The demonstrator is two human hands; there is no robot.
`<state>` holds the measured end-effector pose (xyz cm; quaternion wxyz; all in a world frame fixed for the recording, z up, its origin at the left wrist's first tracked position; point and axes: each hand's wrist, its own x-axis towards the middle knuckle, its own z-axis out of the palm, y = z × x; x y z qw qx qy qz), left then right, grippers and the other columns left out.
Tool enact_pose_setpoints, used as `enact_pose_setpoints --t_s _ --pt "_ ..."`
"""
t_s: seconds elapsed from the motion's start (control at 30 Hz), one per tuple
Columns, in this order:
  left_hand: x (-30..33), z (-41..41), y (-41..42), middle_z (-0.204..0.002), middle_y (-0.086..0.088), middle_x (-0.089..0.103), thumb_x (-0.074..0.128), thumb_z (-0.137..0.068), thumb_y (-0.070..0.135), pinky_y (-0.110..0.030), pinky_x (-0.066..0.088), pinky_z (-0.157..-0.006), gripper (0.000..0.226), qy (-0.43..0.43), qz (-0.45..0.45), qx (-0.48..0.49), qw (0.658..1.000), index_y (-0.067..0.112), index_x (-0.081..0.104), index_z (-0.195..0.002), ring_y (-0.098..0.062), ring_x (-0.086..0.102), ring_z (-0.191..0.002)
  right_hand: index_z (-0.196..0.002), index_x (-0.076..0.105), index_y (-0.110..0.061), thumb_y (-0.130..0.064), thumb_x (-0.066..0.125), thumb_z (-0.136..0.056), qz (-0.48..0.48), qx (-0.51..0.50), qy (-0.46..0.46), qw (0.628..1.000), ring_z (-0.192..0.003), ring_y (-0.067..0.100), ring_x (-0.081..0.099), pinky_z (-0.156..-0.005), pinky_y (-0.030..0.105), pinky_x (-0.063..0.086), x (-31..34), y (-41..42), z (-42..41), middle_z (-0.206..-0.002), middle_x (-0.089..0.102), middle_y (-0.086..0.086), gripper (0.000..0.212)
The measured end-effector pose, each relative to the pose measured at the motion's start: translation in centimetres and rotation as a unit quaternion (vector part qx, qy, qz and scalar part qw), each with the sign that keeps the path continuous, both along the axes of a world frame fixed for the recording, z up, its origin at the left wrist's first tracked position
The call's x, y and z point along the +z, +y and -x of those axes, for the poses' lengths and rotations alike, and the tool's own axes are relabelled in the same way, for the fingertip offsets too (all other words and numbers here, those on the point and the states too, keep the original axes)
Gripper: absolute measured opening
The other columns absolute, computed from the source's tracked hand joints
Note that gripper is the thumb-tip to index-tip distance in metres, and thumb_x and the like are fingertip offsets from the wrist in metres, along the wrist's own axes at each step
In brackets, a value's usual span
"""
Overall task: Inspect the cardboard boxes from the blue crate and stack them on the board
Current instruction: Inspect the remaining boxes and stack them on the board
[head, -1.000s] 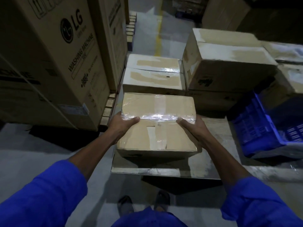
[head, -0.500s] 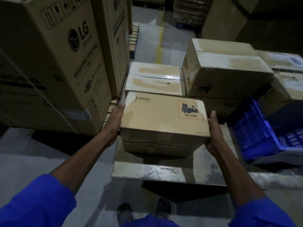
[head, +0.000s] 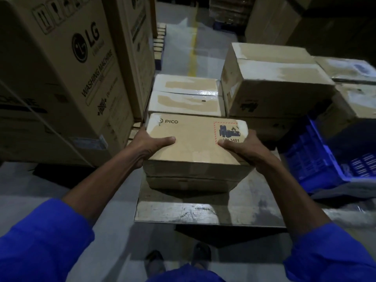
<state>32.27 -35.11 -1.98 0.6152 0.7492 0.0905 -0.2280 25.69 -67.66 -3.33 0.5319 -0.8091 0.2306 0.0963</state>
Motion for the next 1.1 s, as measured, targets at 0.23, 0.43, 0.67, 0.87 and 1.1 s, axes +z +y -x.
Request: enact_pose_setpoints --t_s 0.23,0.43,0.67,0.87,1.1 --pt "-1.1 -0.1 0.0 -0.103 0.001 0.073 0.092 -0.073 0.021 -0.027 0.055 -0.074 0.056 -0.027 -0.023 0.015 0.999 0.016 0.066 -0.122 -0.016 0.068 -0.096 -0.139 0.050 -0.017 -0.074 0.096 -0.019 0.004 -0.033 -0.016 0.999 -0.105 0.015 0.073 -0.086 0.034 0.061 -0.4 0.6 -0.3 -0.119 0.073 -0.003 0.141" --pt "-1.1 -0.2 0.0 -0.113 0.001 0.072 0.099 -0.048 0.044 -0.043 0.058 -0.093 0.093 -0.033 -0.041 0.022 0.998 0.021 0.060 -0.129 -0.020 0.068 -0.103 -0.137 0.051 -0.022 -0.078 0.095 -0.021 0.014 -0.039 -0.013 0.999 -0.104 0.017 0.073 -0.090 0.043 0.062 -1.0 0.4 -0.5 -0.117 0.074 -0.003 0.137" --pt "-1.0 0.4 0.2 -0.115 0.002 0.074 0.098 -0.055 0.043 -0.046 0.058 -0.095 0.084 -0.030 -0.035 0.021 0.999 0.023 0.064 -0.129 -0.021 0.069 -0.107 -0.139 0.050 -0.023 -0.075 0.097 -0.028 0.017 -0.038 -0.019 0.999 -0.106 0.014 0.073 -0.091 0.043 0.061 -1.8 0.1 -0.6 -0.120 0.073 -0.005 0.132" --pt "-1.4 0.3 0.4 -0.120 0.004 0.071 0.094 -0.031 0.068 -0.045 0.058 -0.095 0.118 -0.035 -0.063 0.025 0.997 0.025 0.057 -0.135 -0.018 0.068 -0.108 -0.140 0.050 -0.027 -0.074 0.097 -0.033 0.031 -0.039 -0.021 0.999 -0.109 0.015 0.072 -0.087 0.041 0.062 -2.6 -0.2 -0.6 -0.124 0.071 -0.004 0.126" --pt "-0.5 1.1 0.5 -0.120 0.002 0.070 0.091 -0.045 0.064 -0.045 0.059 -0.093 0.103 -0.056 -0.063 0.012 0.996 0.024 0.058 -0.134 -0.019 0.068 -0.109 -0.141 0.050 -0.030 -0.078 0.094 -0.038 0.035 -0.030 -0.026 0.999 -0.112 0.018 0.071 -0.090 0.044 0.061 -1.9 -0.2 -0.1 -0.125 0.070 -0.004 0.122"
